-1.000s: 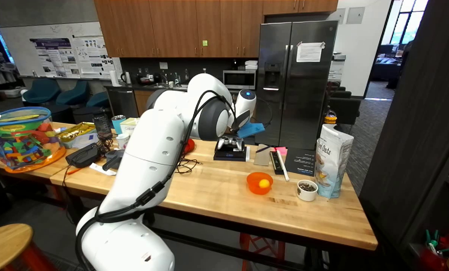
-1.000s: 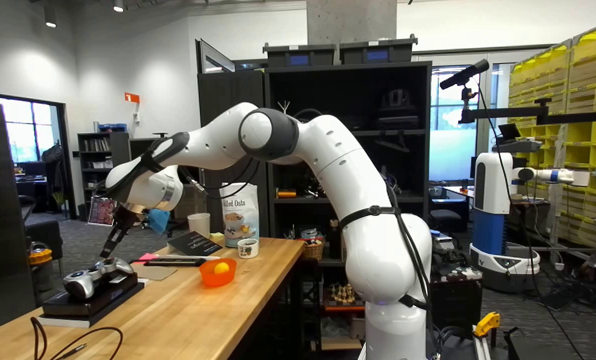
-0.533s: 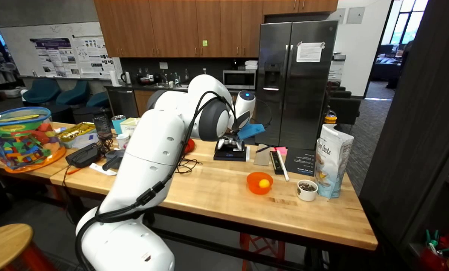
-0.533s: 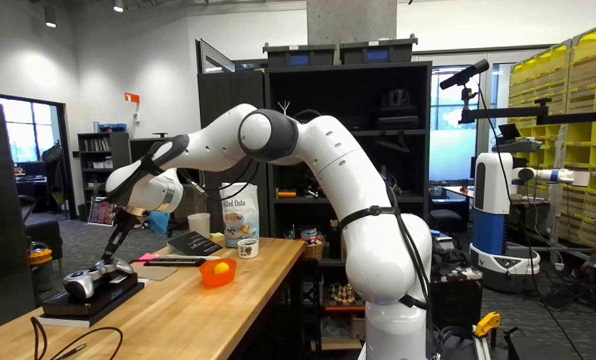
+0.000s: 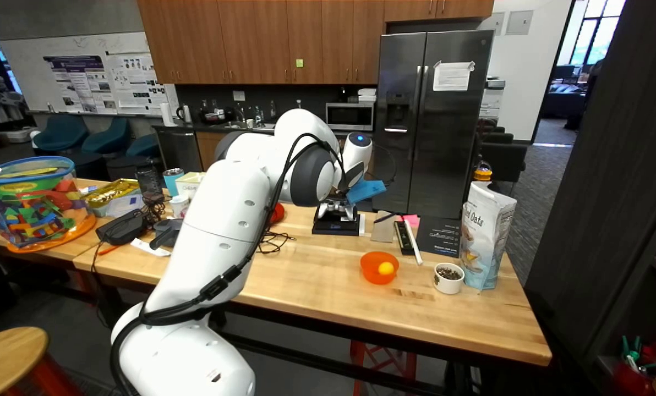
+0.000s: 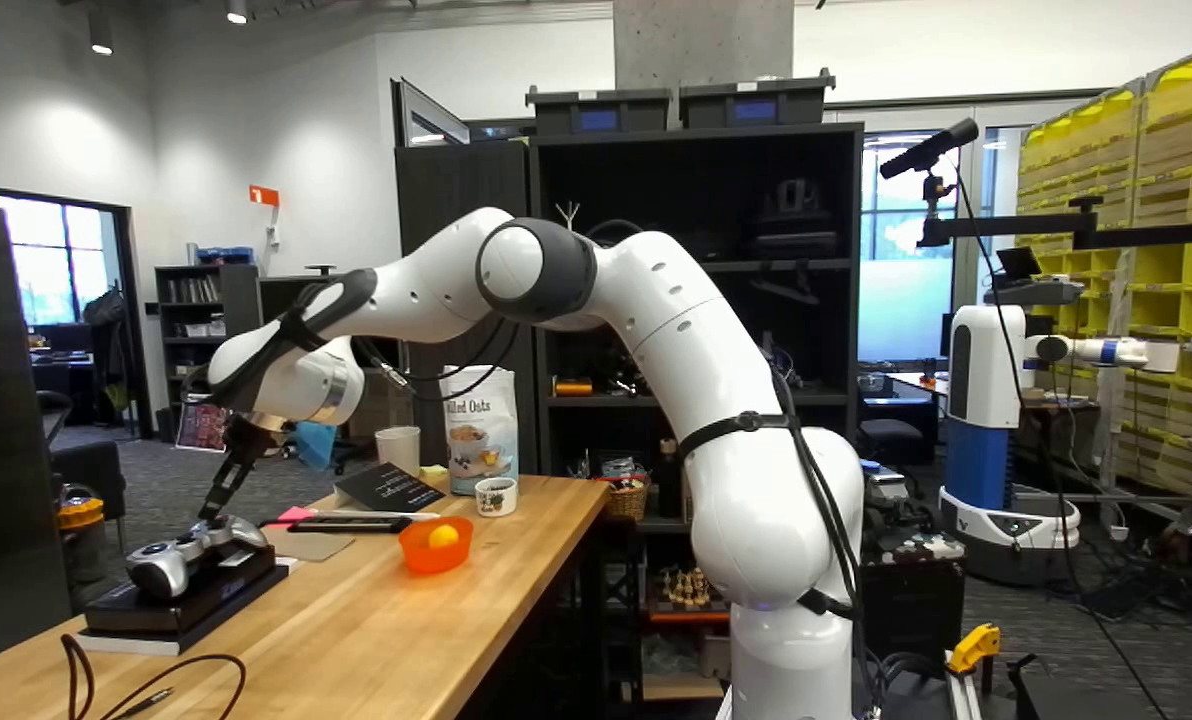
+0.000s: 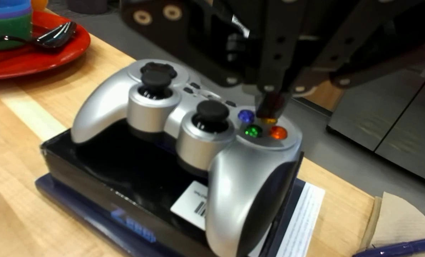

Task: Press a button on the gamepad thrice

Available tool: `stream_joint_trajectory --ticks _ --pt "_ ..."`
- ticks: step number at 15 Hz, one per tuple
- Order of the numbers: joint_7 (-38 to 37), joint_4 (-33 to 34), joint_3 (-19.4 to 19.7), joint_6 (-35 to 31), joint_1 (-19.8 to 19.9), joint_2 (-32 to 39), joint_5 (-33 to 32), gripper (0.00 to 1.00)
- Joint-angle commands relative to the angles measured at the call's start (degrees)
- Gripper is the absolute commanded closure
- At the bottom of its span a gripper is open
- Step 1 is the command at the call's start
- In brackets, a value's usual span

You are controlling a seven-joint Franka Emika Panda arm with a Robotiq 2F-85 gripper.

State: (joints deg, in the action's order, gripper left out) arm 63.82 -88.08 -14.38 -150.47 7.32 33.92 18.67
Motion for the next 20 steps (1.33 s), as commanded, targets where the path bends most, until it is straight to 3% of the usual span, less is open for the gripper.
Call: stream_joint_trajectory --ticks 1,20 --pt "0.62 -0.41 -1.6 -0.63 0.7 -1.04 -0.34 1.0" --pt "0.23 -3.28 -2.24 -3.05 1.51 -2.43 -0.49 1.0"
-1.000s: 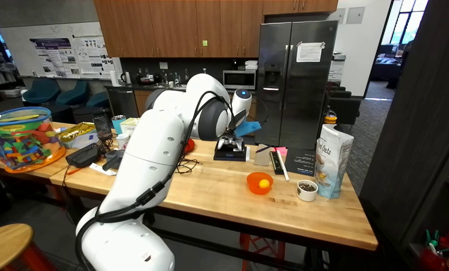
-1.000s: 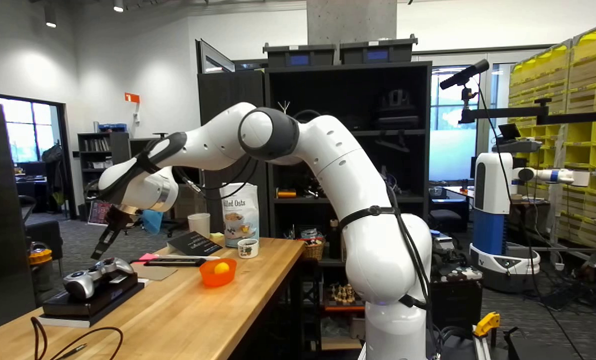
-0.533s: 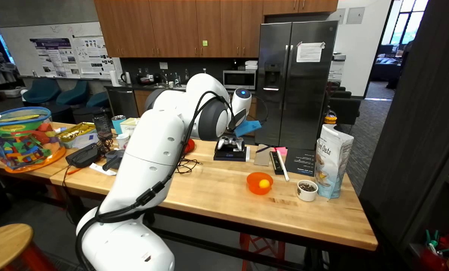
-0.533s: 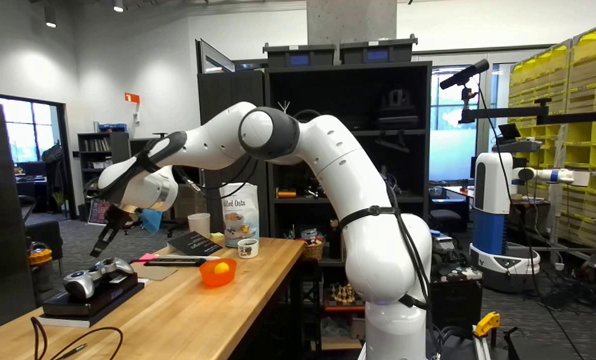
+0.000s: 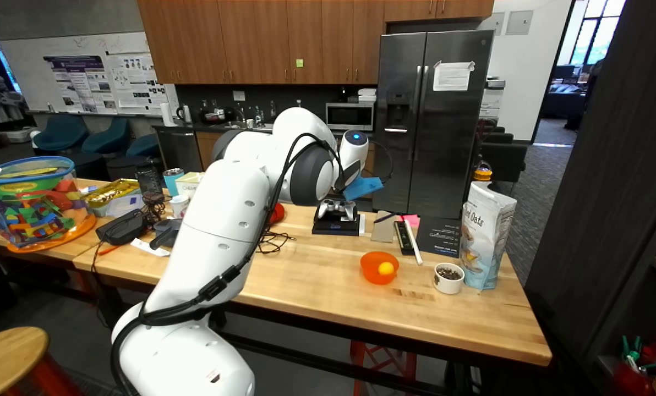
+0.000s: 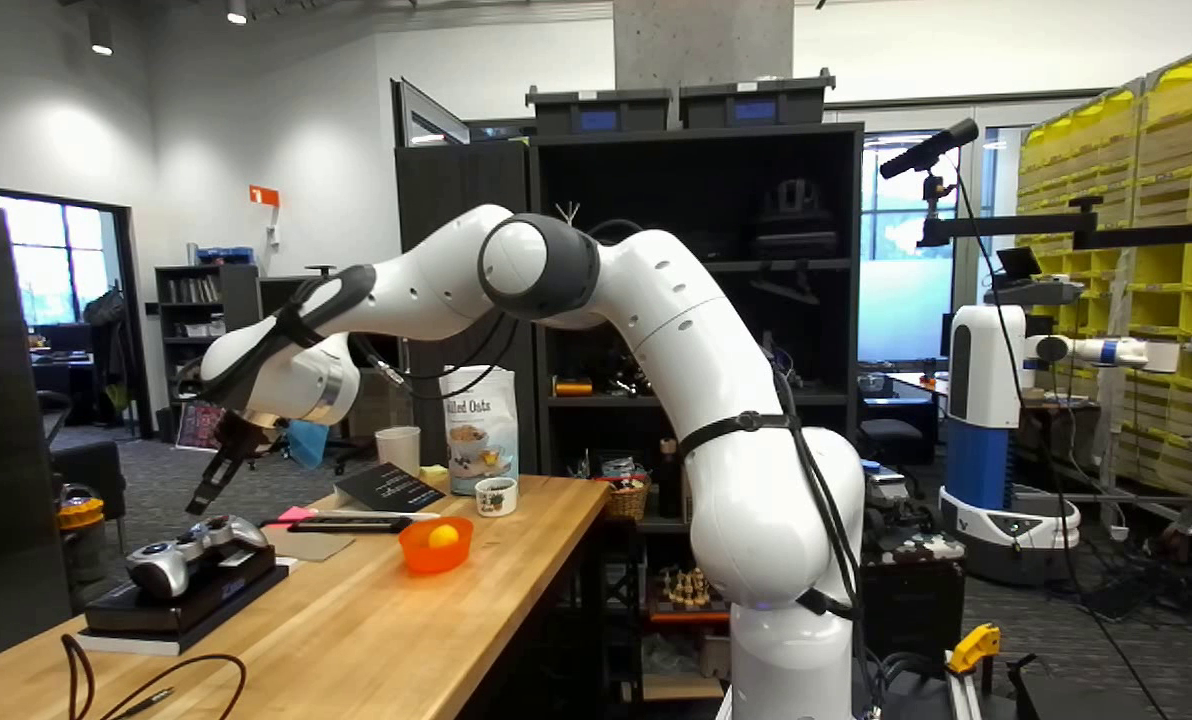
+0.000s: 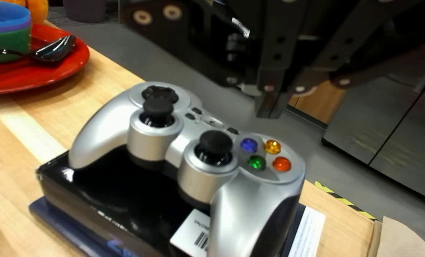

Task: Press a button on the gamepad thrice

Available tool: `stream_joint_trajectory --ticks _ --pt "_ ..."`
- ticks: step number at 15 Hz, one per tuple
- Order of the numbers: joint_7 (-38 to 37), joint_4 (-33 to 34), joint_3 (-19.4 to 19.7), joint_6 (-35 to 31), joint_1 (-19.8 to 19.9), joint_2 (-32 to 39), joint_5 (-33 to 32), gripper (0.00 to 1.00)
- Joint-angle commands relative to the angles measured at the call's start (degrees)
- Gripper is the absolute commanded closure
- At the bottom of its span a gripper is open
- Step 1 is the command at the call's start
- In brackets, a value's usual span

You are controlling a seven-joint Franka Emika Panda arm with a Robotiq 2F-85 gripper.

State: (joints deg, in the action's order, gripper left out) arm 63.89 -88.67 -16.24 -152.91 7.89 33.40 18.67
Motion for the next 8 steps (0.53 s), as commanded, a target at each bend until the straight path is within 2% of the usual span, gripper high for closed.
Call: stream_joint_trajectory --ticks 1,8 --pt "0.05 -2.84 -0.23 -0.62 0.84 -1.8 -0.63 1.0" --pt "-0.15 -4.12 -0.06 -1.18 0.78 -1.74 -0.81 1.0"
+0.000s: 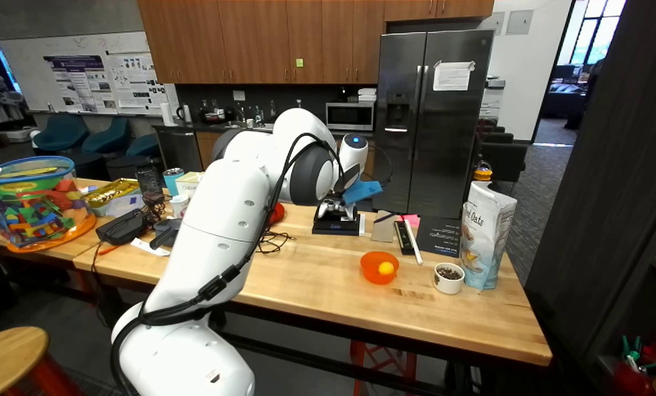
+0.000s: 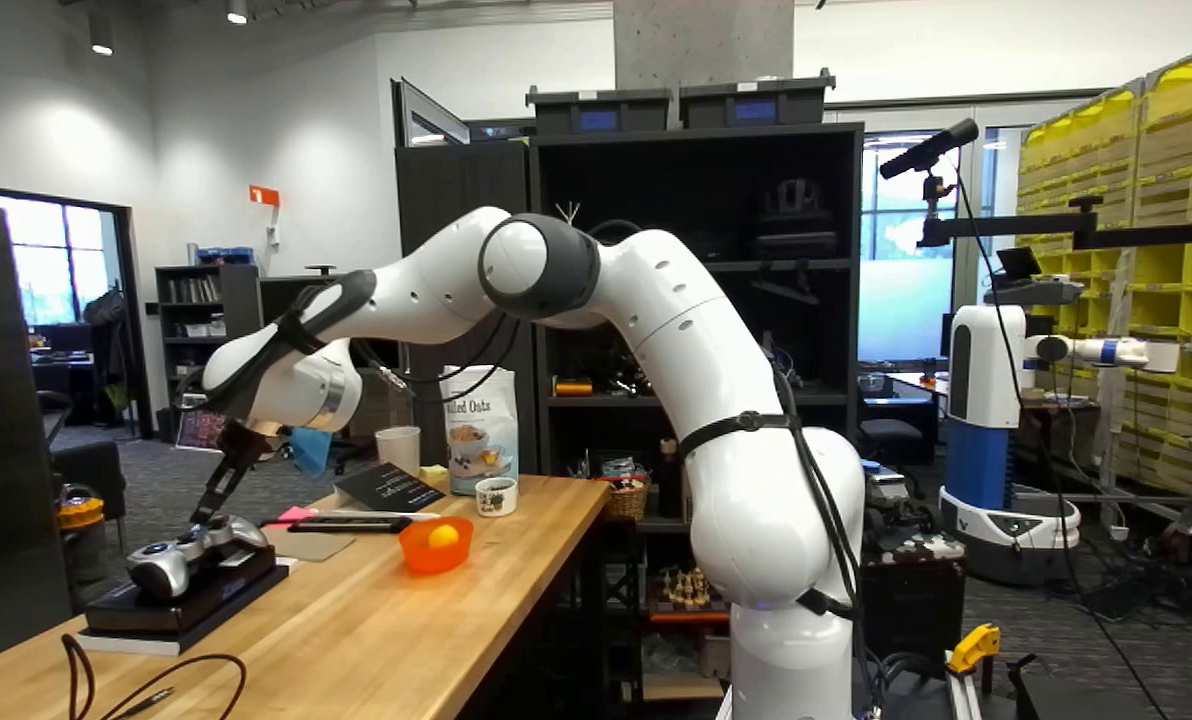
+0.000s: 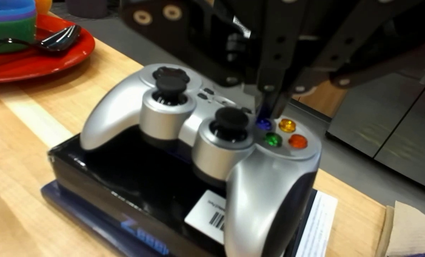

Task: Press a button on the gamepad thrice

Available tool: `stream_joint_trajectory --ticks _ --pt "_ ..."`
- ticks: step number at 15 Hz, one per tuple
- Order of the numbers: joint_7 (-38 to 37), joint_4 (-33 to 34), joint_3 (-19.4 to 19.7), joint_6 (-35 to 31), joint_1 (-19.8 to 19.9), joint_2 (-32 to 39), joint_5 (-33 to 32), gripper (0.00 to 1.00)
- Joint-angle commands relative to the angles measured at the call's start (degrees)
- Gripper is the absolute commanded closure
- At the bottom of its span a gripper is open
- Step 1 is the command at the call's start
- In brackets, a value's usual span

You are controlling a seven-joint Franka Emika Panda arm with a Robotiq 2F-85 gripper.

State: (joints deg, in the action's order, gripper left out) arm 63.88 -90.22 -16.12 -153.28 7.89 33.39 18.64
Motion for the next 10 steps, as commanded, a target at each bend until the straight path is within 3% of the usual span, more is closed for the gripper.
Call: stream_joint_trajectory --ticks 1,10 --pt "-0.09 -2.47 -0.2 -0.76 0.84 -1.64 -0.79 1.0" --pt "2.24 -2.57 -2.63 -2.51 2.0 -4.19 0.45 1.0"
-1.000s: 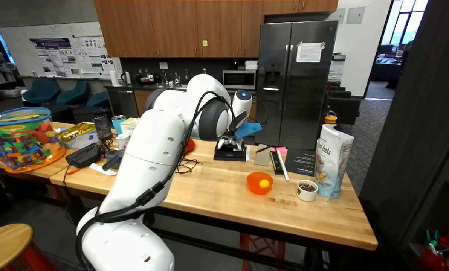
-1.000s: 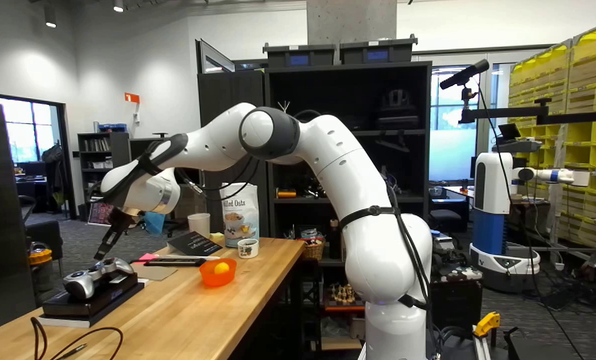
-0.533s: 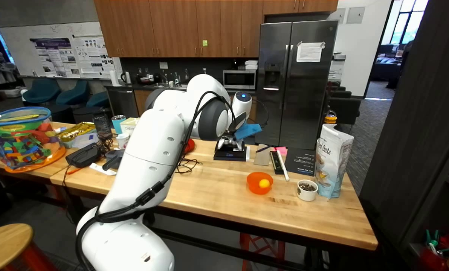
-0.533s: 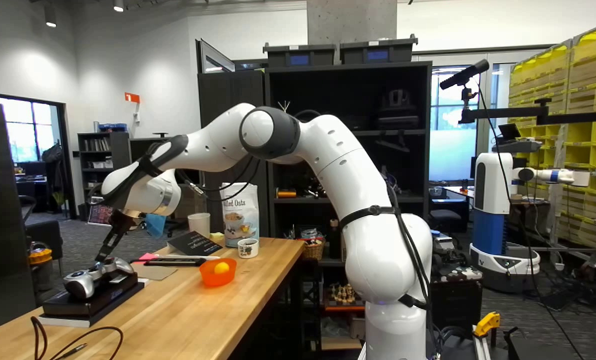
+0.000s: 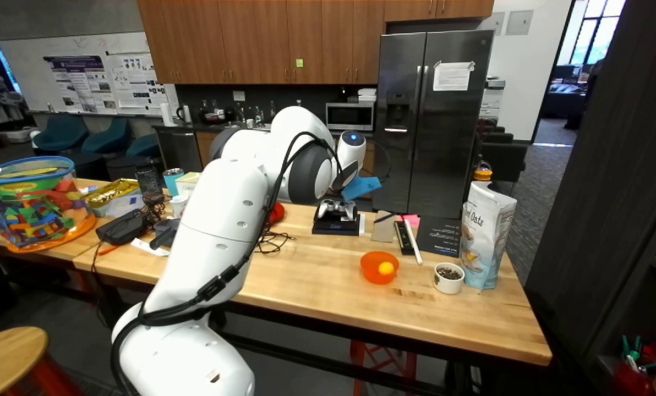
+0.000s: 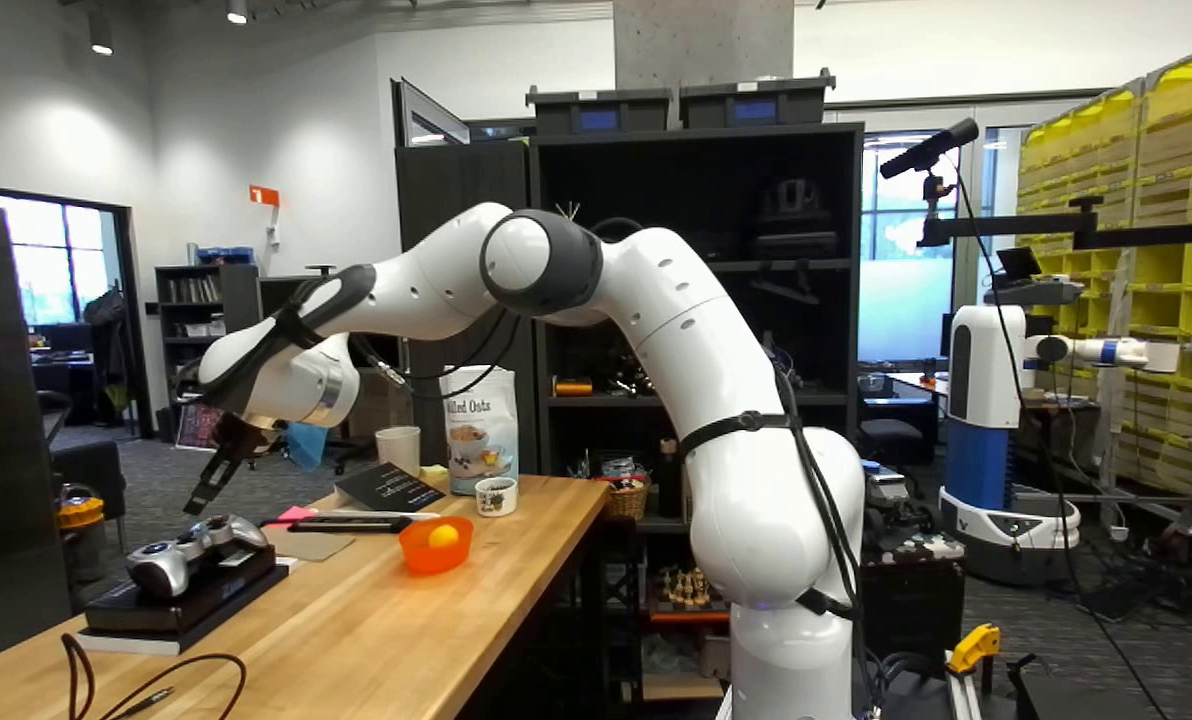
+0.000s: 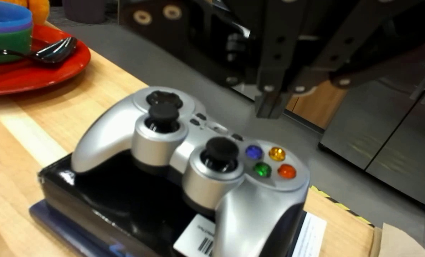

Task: Press a button on the gamepad thrice

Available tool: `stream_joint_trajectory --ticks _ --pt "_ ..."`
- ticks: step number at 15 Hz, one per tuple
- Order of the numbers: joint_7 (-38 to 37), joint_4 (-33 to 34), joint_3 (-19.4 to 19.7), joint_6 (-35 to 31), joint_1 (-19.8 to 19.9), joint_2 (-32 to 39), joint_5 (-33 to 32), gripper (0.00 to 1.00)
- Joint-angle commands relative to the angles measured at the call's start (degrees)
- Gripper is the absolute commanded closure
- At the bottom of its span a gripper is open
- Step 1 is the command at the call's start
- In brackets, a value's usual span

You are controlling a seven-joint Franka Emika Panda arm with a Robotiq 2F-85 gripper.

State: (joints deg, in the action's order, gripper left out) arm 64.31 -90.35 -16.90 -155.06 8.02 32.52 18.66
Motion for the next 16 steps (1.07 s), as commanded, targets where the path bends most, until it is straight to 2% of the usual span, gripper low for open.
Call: stream_joint_trajectory --ticks 1,3,5,8,10,11,12,14,16 --pt "1.6 -3.06 -1.39 -0.64 1.59 -4.36 -0.18 1.0" --pt "-2.23 -5.44 1.36 1.07 0.23 -8.02 -1.9 1.0" --pt "-7.56 -8.97 3.52 7.23 -0.27 -13.76 -3.03 1.0" --pt "-8.39 -12.95 4.73 13.02 -0.12 -21.29 -3.12 1.0" --pt "-9.01 -14.72 6.06 21.98 -0.46 -26.93 -1.96 1.0" --pt "-11.27 -15.47 5.25 27.45 0.77 -29.42 -3.4 1.0" --pt "-12.16 -16.54 8.02 32.81 -1.44 -32.14 -3.89 1.0" --pt "-13.4 -16.56 10.09 43.69 -2.55 -35.58 -5.1 1.0" --pt "-15.47 -16.65 12.03 50.0 -3.81 -38.16 -7.5 1.0"
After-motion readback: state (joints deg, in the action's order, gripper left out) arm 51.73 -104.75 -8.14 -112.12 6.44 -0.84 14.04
